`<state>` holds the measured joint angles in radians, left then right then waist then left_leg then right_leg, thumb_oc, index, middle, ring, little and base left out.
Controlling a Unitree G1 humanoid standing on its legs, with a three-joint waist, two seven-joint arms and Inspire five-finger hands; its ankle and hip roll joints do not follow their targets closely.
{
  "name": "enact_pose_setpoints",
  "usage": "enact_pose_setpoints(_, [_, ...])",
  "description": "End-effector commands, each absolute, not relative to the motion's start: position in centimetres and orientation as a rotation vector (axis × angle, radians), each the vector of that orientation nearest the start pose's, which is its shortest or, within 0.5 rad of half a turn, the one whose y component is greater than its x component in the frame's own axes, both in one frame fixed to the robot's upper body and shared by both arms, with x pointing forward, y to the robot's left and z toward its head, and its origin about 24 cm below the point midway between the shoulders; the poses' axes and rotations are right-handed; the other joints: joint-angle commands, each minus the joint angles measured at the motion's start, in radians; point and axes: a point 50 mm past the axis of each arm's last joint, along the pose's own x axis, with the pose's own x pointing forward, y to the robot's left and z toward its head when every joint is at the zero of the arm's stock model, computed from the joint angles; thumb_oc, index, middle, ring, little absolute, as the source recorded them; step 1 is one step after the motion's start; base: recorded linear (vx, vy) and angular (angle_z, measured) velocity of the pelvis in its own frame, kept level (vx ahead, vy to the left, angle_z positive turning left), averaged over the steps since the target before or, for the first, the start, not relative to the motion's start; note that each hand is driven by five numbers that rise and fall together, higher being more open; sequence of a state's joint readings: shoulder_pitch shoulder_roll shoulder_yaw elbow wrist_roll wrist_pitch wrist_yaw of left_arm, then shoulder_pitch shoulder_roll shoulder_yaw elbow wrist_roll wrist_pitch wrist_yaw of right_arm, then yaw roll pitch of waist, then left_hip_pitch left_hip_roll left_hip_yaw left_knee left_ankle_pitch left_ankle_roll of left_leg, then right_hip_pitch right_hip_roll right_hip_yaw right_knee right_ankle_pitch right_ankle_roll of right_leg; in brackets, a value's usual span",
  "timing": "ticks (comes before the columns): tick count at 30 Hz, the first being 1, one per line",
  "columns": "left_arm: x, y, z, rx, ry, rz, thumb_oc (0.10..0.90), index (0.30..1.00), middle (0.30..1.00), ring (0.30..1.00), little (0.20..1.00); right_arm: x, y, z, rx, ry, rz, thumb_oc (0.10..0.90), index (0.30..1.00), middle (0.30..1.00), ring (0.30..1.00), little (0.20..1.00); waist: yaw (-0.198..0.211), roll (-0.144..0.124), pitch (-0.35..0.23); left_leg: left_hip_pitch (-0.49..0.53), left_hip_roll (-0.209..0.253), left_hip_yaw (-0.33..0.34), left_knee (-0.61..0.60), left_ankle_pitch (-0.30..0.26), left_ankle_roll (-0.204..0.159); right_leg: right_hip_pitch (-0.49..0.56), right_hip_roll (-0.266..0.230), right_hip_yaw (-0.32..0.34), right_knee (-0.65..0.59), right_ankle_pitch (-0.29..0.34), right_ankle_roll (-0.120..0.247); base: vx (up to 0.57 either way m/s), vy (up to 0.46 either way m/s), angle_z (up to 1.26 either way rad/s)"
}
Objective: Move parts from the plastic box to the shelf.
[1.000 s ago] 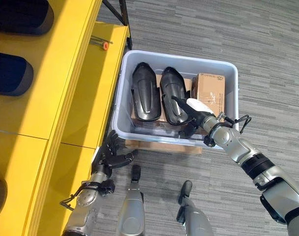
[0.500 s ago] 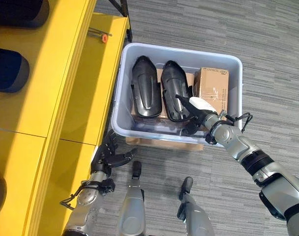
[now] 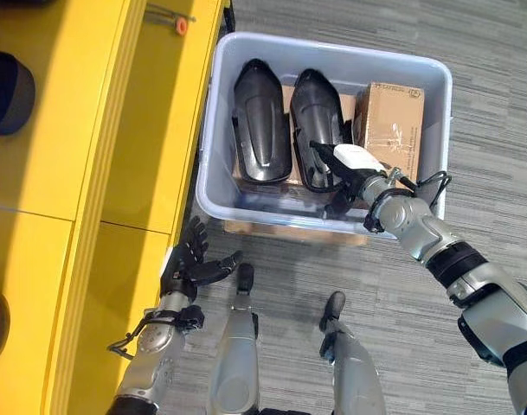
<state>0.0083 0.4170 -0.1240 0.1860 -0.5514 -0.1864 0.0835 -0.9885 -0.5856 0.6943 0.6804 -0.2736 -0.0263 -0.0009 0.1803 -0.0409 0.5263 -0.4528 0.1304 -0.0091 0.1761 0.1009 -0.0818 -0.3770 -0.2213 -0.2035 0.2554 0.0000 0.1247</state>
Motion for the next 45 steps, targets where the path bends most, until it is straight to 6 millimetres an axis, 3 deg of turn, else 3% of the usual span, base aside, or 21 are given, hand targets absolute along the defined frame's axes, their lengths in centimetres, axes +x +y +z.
enact_pose_setpoints(1, [24.4,22.4,5.7,-0.122,-0.121,0.051,0.9,1.0,1.0,1.0,1.0,39.9,-14.7,23.2,-1.3,-0.43,0.149,0.9,1.0,1.0,1.0,1.0,0.008,0.006,-0.007,-0.049,0.034,-0.002,0.111,-0.068,-0.007,0.068,-0.045,0.022,0.087,-0.081,0.017,-0.01,0.011,0.11])
enact_pose_setpoints(11, [24.9,22.0,5.9,-0.133,-0.133,0.072,0.9,1.0,1.0,1.0,1.0,40.5,-15.4,22.5,-1.334,-0.366,0.114,0.9,1.0,1.0,1.0,1.0,0.008,0.017,-0.006,-0.155,0.018,-0.018,0.196,-0.108,0.001,-0.024,-0.052,0.026,0.18,-0.116,0.009,0.0,0.001,0.07])
enact_pose_setpoints(31, [25.5,21.2,6.2,-0.16,-0.159,0.089,0.9,1.0,1.0,1.0,1.0,41.7,-18.4,17.3,-1.331,-0.083,0.034,0.9,1.0,1.0,1.0,1.0,0.016,0.065,-0.006,-0.25,-0.008,-0.036,0.237,-0.124,0.013,-0.115,-0.062,0.023,0.249,-0.139,0.005,0.01,0.0,0.04])
enact_pose_setpoints(33, [25.5,21.2,6.2,-0.16,-0.157,0.088,0.9,1.0,1.0,1.0,1.0,41.6,-18.4,17.0,-1.343,-0.069,0.046,0.769,0.816,0.816,0.816,0.816,0.016,0.067,-0.006,-0.252,-0.008,-0.036,0.237,-0.124,0.014,-0.117,-0.063,0.022,0.25,-0.139,0.004,0.0,0.0,0.0])
enact_pose_setpoints(34, [25.5,21.2,6.2,-0.159,-0.16,0.085,0.9,1.0,1.0,1.0,1.0,41.6,-18.6,16.7,-1.354,-0.055,0.047,0.649,0.649,0.649,0.649,0.649,0.016,0.068,-0.006,-0.251,-0.01,-0.036,0.235,-0.124,0.014,-0.116,-0.063,0.021,0.25,-0.139,0.005,0.0,0.0,0.0])
enact_pose_setpoints(35, [25.6,21.1,6.4,-0.163,-0.167,0.085,0.9,1.0,1.0,1.0,1.0,41.6,-18.7,16.6,-1.364,-0.049,0.05,0.465,0.391,0.391,0.391,0.391,0.017,0.07,-0.006,-0.25,-0.009,-0.036,0.233,-0.122,0.014,-0.115,-0.063,0.022,0.25,-0.141,0.005,0.0,0.0,0.0])
enact_pose_setpoints(36, [25.5,21.2,6.3,-0.164,-0.164,0.088,0.9,1.0,1.0,1.0,1.0,41.6,-18.7,16.5,-1.367,-0.048,0.055,0.4,0.3,0.3,0.3,0.3,0.015,0.07,-0.006,-0.249,-0.009,-0.036,0.233,-0.122,0.013,-0.116,-0.063,0.023,0.251,-0.141,0.006,0.0,0.0,0.0])
enact_pose_setpoints(40, [25.6,21.1,6.1,-0.169,-0.159,0.091,0.9,1.0,1.0,1.0,1.0,41.4,-18.5,16.2,-1.372,-0.061,0.067,0.4,0.3,0.3,0.3,0.3,0.011,0.069,-0.006,-0.241,-0.008,-0.036,0.227,-0.121,0.014,-0.112,-0.063,0.024,0.251,-0.14,0.007,0.0,0.0,0.0])
enact_pose_setpoints(45, [25.7,21.5,6.1,-0.163,-0.156,0.108,0.9,1.0,1.0,1.0,1.0,41.2,-16.6,17.9,-1.354,-0.181,0.102,0.4,0.3,0.3,0.3,0.3,-0.004,0.05,-0.006,-0.179,-0.003,-0.029,0.195,-0.115,0.011,-0.064,-0.062,0.025,0.226,-0.132,0.011,0.0,0.0,-0.01])
